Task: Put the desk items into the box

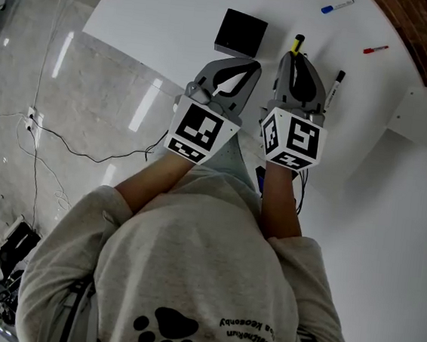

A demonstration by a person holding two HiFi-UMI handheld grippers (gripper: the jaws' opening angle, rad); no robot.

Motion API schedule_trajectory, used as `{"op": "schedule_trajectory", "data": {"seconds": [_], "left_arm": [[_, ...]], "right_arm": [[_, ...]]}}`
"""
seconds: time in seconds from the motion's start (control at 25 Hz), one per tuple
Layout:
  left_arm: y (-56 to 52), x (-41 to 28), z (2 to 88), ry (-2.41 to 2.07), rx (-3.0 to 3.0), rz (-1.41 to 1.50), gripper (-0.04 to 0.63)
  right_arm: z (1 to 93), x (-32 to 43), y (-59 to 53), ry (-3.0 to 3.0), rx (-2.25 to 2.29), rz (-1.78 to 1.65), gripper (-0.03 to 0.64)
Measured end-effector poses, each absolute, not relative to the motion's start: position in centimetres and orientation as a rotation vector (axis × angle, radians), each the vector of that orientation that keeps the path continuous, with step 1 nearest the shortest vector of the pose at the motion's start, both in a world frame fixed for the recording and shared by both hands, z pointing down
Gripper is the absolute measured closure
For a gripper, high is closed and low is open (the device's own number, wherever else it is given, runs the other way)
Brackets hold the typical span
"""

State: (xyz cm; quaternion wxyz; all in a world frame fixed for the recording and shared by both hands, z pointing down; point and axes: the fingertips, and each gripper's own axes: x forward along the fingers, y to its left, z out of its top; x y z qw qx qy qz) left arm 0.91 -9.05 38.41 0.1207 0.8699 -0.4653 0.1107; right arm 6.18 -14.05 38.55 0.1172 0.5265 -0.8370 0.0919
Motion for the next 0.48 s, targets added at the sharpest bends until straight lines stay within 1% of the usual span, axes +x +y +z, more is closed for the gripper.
{"op": "schedule_trajectory", "data": {"seconds": [0.48], "left_arm": [[-9.1, -1.7, 38.1, -1.445, 2.501, 0.335, 0.591]], "right_arm": [[37.6, 2.6, -14.7, -2.555, 1.467, 0.229, 0.555]]}}
